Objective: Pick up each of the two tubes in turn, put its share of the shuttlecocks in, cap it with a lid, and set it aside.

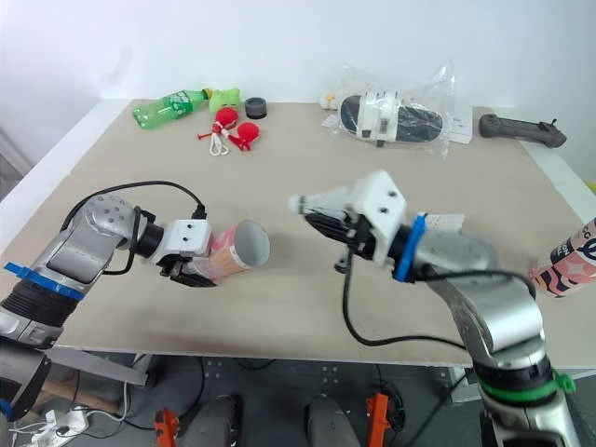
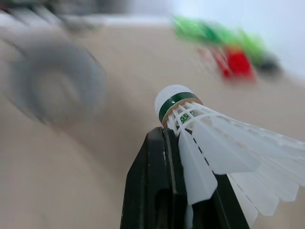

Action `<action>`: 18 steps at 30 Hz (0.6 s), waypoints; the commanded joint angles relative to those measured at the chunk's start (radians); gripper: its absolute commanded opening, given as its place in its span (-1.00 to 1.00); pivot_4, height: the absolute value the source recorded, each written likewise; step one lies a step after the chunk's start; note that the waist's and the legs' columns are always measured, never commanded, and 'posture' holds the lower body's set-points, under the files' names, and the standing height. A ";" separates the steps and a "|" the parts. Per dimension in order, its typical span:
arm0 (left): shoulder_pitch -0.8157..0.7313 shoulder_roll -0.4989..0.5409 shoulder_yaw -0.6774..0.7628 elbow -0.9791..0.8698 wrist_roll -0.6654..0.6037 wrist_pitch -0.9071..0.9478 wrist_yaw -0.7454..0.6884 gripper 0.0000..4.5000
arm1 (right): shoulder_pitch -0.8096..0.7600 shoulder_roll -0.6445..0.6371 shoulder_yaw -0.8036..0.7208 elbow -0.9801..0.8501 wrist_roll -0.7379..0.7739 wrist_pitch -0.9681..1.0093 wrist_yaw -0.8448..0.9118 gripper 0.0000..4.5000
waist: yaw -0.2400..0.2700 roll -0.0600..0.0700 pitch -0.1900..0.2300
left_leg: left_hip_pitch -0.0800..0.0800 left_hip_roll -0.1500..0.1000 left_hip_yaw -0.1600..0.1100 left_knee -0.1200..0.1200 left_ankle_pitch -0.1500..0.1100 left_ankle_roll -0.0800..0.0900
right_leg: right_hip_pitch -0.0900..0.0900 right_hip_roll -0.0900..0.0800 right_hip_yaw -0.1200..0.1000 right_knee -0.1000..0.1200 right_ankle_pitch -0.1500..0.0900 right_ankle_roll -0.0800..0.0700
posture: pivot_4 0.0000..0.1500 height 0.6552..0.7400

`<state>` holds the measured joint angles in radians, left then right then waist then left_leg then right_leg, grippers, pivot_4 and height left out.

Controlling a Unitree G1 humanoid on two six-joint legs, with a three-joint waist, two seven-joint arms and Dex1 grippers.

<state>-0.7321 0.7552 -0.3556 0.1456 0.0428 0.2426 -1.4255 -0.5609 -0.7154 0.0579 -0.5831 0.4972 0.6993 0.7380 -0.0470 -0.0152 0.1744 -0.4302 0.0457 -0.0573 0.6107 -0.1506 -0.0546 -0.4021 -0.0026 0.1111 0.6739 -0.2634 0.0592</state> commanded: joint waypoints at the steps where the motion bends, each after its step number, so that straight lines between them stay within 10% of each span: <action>1: 0.019 -0.011 -0.024 -0.007 -0.001 0.006 -0.013 0.28 | -0.068 0.000 0.081 -0.015 -0.026 0.011 0.029 -0.98 | 0.003 -0.003 -0.001 | 0.000 0.000 0.000 0.000 0.000 0.000 | 0.000 0.000 -0.001 0.000 -0.001 0.000 | 1.00 1.00; 14: 0.045 -0.009 -0.007 -0.044 -0.003 0.041 0.002 0.28 | -0.144 0.052 0.330 0.048 -0.206 -0.037 0.086 -0.98 | 0.002 -0.002 -0.001 | -0.002 -0.001 0.000 0.000 0.000 0.000 | -0.003 -0.001 -0.001 0.004 -0.001 0.003 | 1.00 1.00; 18: 0.047 -0.012 -0.008 -0.048 -0.003 0.043 0.004 0.28 | -0.161 0.081 0.305 0.042 -0.190 -0.019 0.102 -0.38 | 0.002 -0.002 -0.001 | -0.002 0.000 0.000 0.000 0.000 0.000 | -0.003 -0.001 -0.001 0.004 -0.001 0.003 | 1.00 1.00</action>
<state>-0.7080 0.7565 -0.3355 0.1069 0.0413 0.2807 -1.4181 -0.6990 -0.6414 0.3908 -0.5153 0.2903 0.6834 0.8274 -0.0454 -0.0174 0.1732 -0.4321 0.0451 -0.0568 0.6107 -0.1507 -0.0546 -0.4049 -0.0037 0.1100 0.6787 -0.2646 0.0625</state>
